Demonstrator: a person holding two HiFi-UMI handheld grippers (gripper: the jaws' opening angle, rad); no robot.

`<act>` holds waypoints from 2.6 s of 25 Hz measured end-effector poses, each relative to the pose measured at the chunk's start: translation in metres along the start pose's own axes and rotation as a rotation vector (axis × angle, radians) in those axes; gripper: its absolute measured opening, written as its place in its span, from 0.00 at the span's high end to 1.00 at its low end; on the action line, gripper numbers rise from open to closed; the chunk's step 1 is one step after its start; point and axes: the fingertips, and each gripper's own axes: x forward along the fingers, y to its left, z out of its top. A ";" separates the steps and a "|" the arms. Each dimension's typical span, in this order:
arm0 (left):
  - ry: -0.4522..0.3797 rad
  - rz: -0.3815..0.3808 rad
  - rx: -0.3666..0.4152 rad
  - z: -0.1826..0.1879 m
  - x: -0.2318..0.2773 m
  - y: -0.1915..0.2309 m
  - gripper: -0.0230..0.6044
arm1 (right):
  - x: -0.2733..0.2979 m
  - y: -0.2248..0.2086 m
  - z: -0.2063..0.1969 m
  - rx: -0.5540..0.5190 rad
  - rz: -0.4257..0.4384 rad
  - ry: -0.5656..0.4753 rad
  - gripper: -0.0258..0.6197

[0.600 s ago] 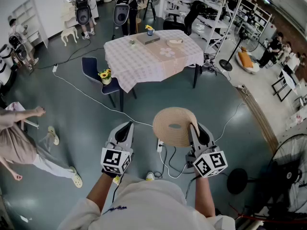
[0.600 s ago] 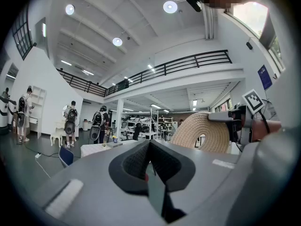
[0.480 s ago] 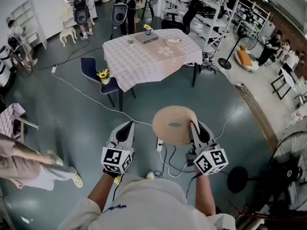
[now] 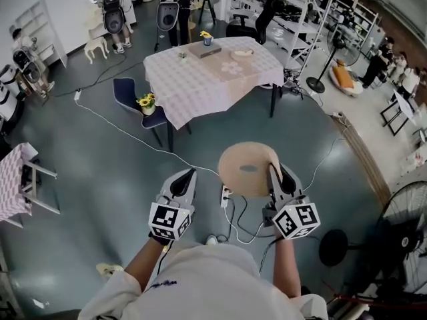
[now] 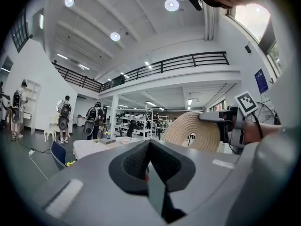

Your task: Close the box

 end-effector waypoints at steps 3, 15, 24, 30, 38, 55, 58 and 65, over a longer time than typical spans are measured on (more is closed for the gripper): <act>0.013 0.013 0.023 0.000 0.001 0.006 0.96 | 0.000 -0.008 0.002 0.015 -0.010 -0.012 0.85; 0.046 0.048 0.032 -0.006 -0.001 0.015 0.96 | -0.002 -0.022 -0.006 0.042 -0.018 0.010 0.85; 0.065 0.047 0.033 -0.008 0.009 0.009 0.96 | -0.010 -0.037 -0.010 0.082 -0.041 0.021 0.85; 0.076 0.025 0.030 -0.006 0.019 0.004 0.96 | -0.001 -0.043 -0.022 0.110 -0.043 0.035 0.85; 0.131 0.042 -0.003 -0.027 0.052 0.040 0.96 | 0.027 -0.070 -0.037 0.133 -0.100 0.079 0.85; 0.073 -0.071 -0.010 0.014 0.245 0.142 0.96 | 0.183 -0.141 0.003 0.072 -0.207 0.063 0.85; 0.071 -0.087 -0.022 0.015 0.278 0.163 0.96 | 0.215 -0.155 0.002 0.072 -0.229 0.067 0.85; 0.042 -0.101 -0.010 0.038 0.327 0.230 0.96 | 0.291 -0.164 0.010 0.081 -0.252 0.047 0.85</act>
